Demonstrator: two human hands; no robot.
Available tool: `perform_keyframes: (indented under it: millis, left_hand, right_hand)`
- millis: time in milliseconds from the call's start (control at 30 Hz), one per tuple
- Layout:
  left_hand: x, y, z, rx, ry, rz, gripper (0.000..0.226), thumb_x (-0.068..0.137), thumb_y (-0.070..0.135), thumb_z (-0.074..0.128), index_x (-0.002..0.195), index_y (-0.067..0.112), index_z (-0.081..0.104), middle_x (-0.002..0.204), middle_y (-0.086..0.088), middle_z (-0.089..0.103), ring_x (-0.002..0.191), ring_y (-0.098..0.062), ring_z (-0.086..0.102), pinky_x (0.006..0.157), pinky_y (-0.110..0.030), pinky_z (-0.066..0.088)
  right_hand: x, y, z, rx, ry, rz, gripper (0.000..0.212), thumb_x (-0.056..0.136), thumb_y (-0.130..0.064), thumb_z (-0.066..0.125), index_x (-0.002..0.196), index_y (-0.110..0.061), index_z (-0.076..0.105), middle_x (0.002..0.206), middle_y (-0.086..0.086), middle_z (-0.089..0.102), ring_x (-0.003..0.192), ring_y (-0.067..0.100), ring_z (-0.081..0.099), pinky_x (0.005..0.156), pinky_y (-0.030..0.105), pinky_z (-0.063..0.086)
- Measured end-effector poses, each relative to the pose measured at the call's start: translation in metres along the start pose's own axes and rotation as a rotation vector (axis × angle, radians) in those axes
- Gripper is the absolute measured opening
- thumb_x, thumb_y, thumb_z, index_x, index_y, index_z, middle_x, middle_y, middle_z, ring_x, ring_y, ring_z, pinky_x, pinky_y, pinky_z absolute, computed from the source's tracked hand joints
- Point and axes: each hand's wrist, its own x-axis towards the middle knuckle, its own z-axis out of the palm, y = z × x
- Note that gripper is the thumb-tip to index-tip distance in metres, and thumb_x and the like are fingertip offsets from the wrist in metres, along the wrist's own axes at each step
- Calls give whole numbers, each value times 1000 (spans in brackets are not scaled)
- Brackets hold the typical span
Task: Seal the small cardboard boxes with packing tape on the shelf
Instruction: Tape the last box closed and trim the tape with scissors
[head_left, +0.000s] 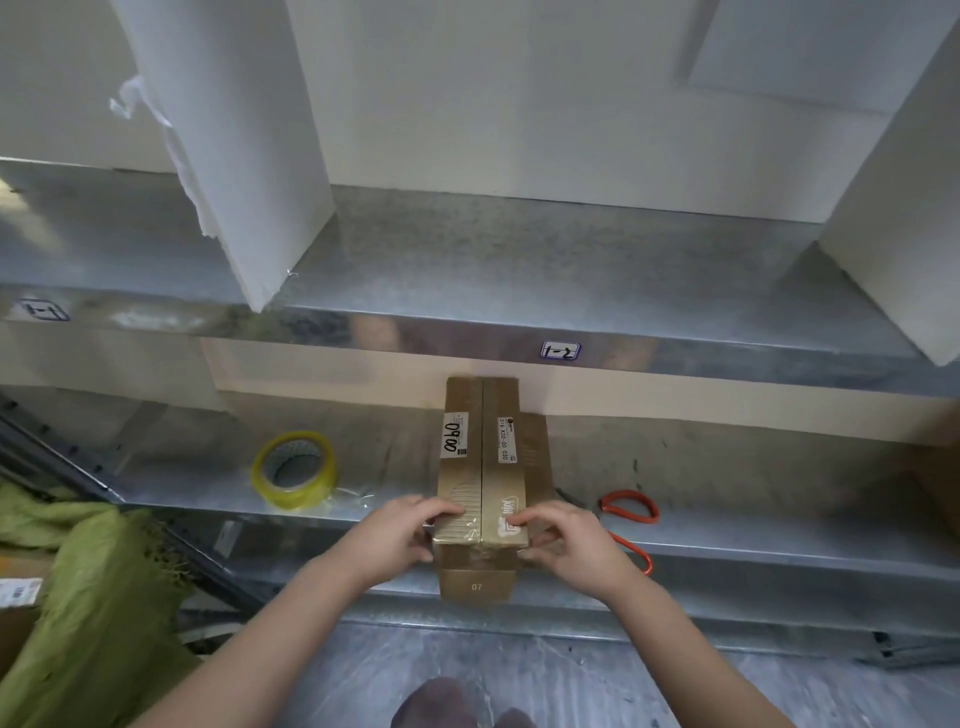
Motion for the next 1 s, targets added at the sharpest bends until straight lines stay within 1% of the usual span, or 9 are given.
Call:
perform_keyframes:
  millis: [100, 233, 367, 467, 533, 600, 700, 867, 1000]
  left_hand:
    - [7, 0, 11, -12, 90, -13, 59, 78, 9, 77, 126, 36, 56, 115, 7, 55, 97, -7, 57, 91, -26, 48]
    - [1, -2, 26, -119, 201, -22, 52, 81, 17, 77, 120, 45, 57, 136, 18, 36, 121, 3, 43, 109, -19, 33]
    - [-4, 7, 37, -343, 263, -35, 48, 79, 19, 78, 117, 41, 60, 152, 12, 27, 137, -3, 33, 116, -31, 31]
    - [-3, 17, 44, -319, 384, -42, 46, 83, 9, 72, 116, 38, 58, 149, 9, 36, 134, 4, 31, 114, -24, 31]
    - [-6, 21, 50, -330, 404, -66, 52, 82, 7, 73, 119, 38, 56, 147, 13, 37, 131, 2, 36, 112, -22, 32]
    - [-11, 21, 58, -443, 346, -80, 68, 77, 9, 78, 128, 43, 49, 145, 19, 38, 128, -2, 42, 104, -21, 42]
    - [-13, 20, 55, -611, 159, -82, 88, 73, 11, 83, 135, 53, 38, 139, 26, 33, 120, -1, 46, 85, -13, 50]
    - [24, 9, 4, -193, 122, -19, 75, 79, 26, 78, 143, 32, 40, 154, 2, 25, 139, -13, 30, 116, -28, 27]
    - [57, 9, -18, -169, 173, -35, 72, 84, 27, 74, 145, 27, 37, 155, -3, 23, 142, -21, 27, 116, -31, 26]
  right_hand:
    - [1, 2, 5, -18, 88, 33, 44, 77, -17, 82, 103, -49, 67, 111, -16, 64, 80, 3, 67, 81, 23, 55]
    - [-17, 4, 36, 14, 309, 72, 55, 85, -18, 75, 109, -64, 59, 107, -28, 63, 87, -5, 64, 79, 10, 49]
    - [-25, -6, 62, 108, 415, 91, 43, 86, -29, 73, 119, -52, 59, 121, -27, 57, 112, -6, 55, 92, 20, 49]
    - [-20, -16, 64, 151, 505, 122, 36, 88, -21, 72, 108, -48, 60, 115, -20, 61, 108, -1, 58, 90, 24, 51]
    - [-20, -20, 62, 200, 493, 141, 36, 86, -20, 73, 104, -48, 58, 115, -18, 59, 109, -3, 55, 88, 15, 48]
    - [-24, -19, 60, 258, 480, 168, 36, 82, -29, 77, 109, -44, 58, 119, -17, 55, 114, -5, 50, 91, 12, 41]
    - [-29, -13, 58, 248, 509, 216, 53, 77, -34, 81, 121, -35, 51, 126, -12, 50, 121, 3, 45, 102, 28, 39]
    - [-31, -13, 57, 222, 592, 284, 69, 75, -36, 82, 132, -24, 46, 132, -4, 50, 125, 13, 44, 106, 35, 39]
    - [-37, -15, 64, 375, 710, 453, 90, 70, -40, 84, 142, -17, 35, 136, 5, 43, 112, 10, 49, 96, 25, 41]
